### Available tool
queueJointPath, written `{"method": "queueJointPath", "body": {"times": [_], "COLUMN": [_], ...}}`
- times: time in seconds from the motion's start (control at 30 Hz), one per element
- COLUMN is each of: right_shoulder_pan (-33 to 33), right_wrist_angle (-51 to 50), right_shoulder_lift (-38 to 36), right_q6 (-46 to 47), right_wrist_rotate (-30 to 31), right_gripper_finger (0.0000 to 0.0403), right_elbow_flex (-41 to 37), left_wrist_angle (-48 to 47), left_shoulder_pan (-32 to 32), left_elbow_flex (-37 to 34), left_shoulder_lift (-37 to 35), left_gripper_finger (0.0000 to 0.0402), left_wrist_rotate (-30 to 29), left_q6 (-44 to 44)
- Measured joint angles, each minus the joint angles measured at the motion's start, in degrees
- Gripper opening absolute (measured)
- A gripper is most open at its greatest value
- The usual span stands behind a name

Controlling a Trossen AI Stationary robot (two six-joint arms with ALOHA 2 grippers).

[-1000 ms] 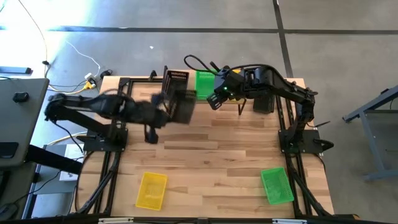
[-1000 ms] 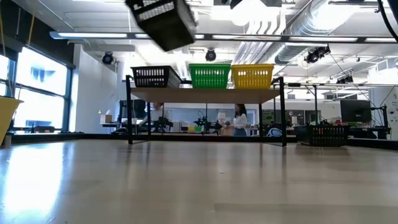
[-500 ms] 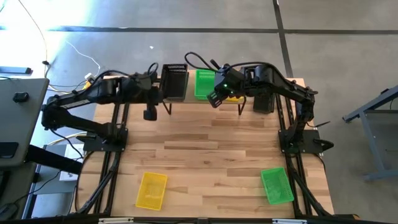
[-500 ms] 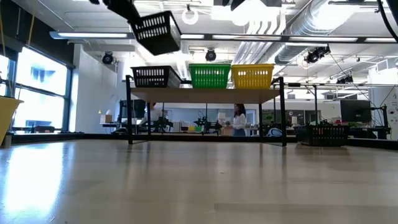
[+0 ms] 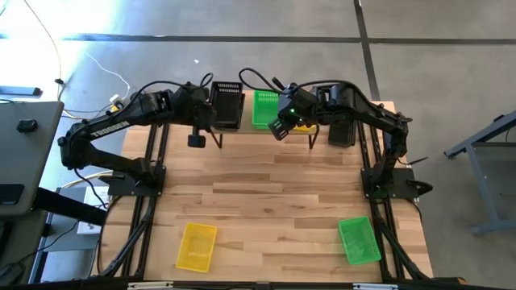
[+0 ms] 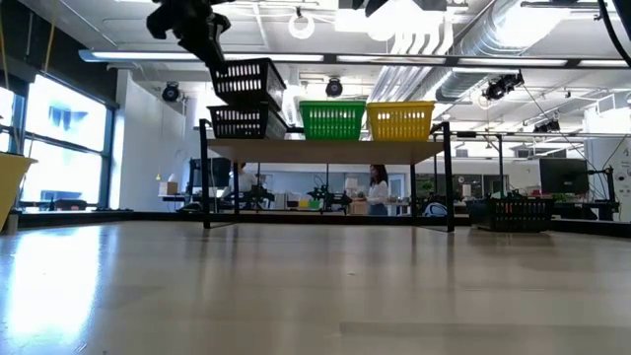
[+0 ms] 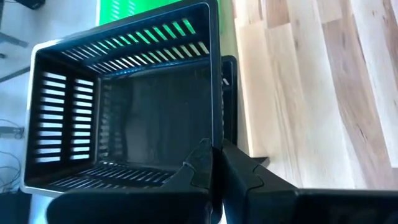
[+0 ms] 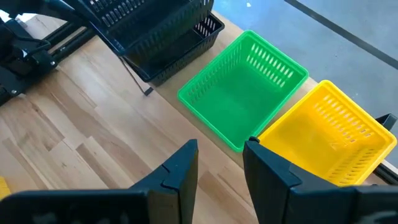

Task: Stack baskets on shelf by color
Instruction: Stack the bottom black bin on top of the other black bin on the shelf

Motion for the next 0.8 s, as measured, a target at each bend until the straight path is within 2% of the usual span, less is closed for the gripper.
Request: {"method": "queueJointPath", "body": {"times": [0.3,0.5,0.8], "right_shoulder_pan": [0.00,0.00,0.00], "right_wrist_angle": [-0.02,-0.01,0.00], "right_shoulder_lift": [-0.01,-0.63,-0.66], "right_q6": [-1.57,-2.13,-4.43], "right_wrist_rotate": [-0.31,-0.33,-0.42], "right_gripper_finger": [0.0114,0.0114,0.0114], "right_elbow_flex": [0.00,0.00,0.00], "left_wrist_angle": [-0.31,1.14,2.47], "left_shoulder_pan": [0.04,0.50,2.13], "left_elbow_flex": [0.00,0.00,0.00], "left_shoulder_lift": [3.40,5.86,7.74], "left_gripper_finger": [0.0001,0.0001,0.0005], "left_wrist_rotate": [-0.28,-2.37,-2.52], "left_q6": [1.09,-0.36,-2.50]}}
